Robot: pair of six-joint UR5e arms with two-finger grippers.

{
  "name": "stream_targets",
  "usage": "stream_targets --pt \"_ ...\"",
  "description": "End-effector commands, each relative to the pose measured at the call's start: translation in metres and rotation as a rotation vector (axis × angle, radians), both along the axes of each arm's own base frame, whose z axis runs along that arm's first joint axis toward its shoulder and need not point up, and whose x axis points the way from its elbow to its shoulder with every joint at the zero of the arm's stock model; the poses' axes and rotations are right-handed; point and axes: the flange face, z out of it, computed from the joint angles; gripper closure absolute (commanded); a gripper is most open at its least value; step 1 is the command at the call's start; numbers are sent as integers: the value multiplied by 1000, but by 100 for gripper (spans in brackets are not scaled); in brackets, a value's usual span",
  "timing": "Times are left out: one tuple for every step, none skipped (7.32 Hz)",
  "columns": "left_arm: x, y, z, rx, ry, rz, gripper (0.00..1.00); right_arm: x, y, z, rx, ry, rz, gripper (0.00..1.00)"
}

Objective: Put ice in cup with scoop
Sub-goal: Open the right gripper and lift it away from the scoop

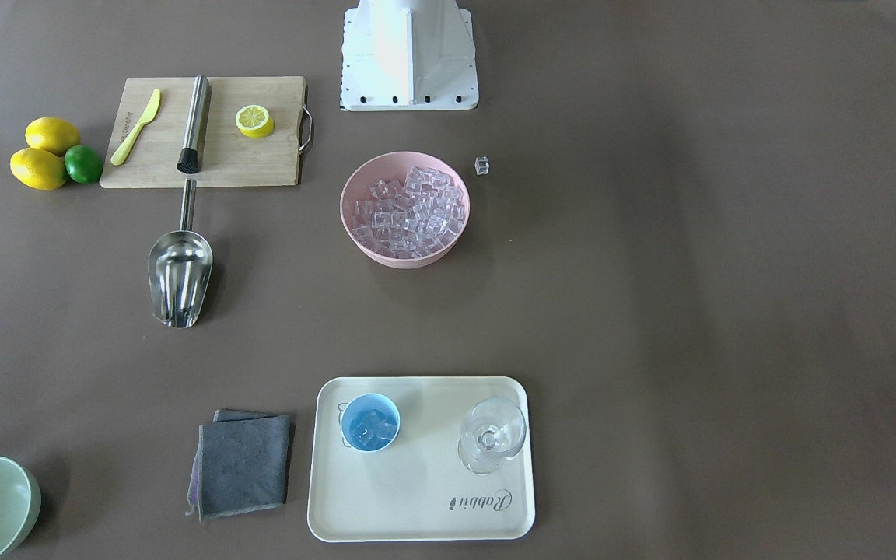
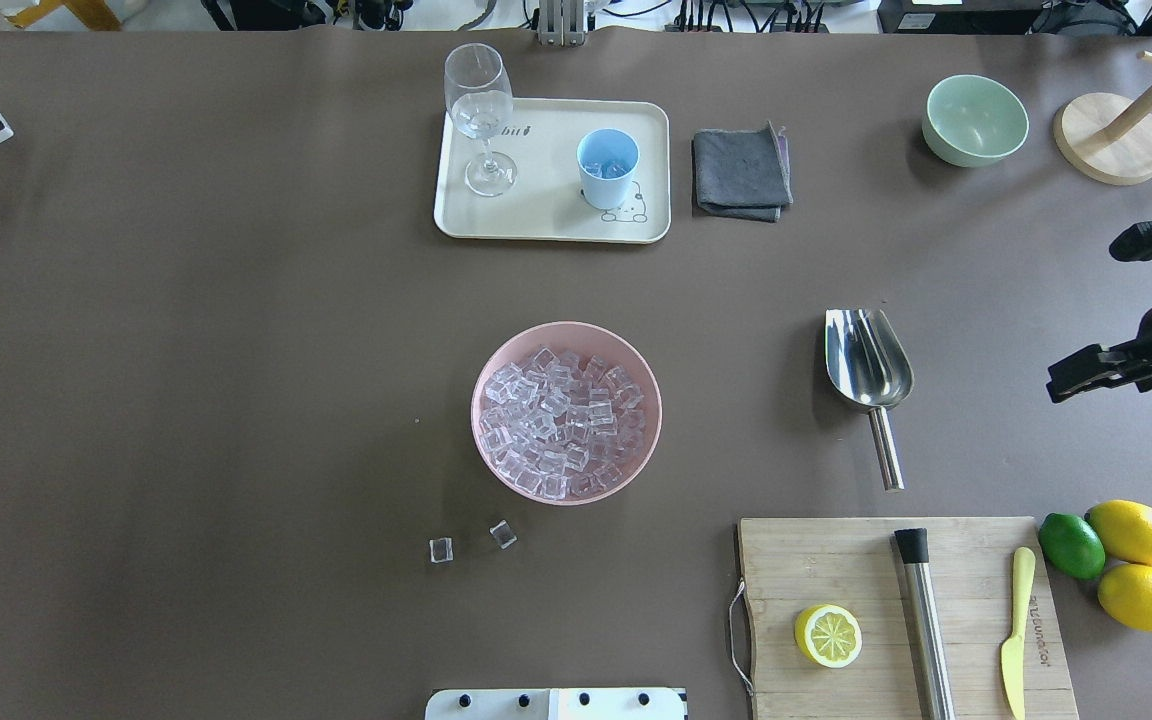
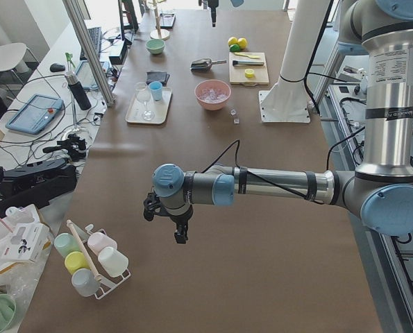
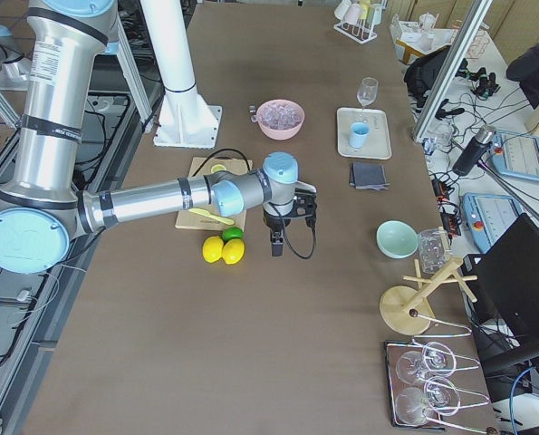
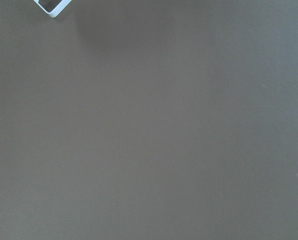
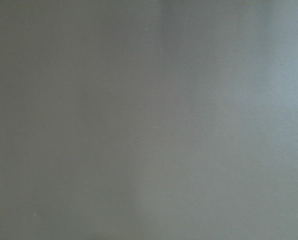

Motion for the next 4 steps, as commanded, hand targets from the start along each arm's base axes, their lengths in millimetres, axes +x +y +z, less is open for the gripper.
stream_targets --pt "0 1 1 -3 0 0 2 99 2 63 -13 2 60 0" --pt "1 1 2 -4 0 2 2 127 8 79 -29 23 42 0" --pt "8 0 1 -3 0 17 2 147 14 90 -58 26 52 0" --pt "8 1 2 -4 0 17 2 154 16 105 -65 31 43 0"
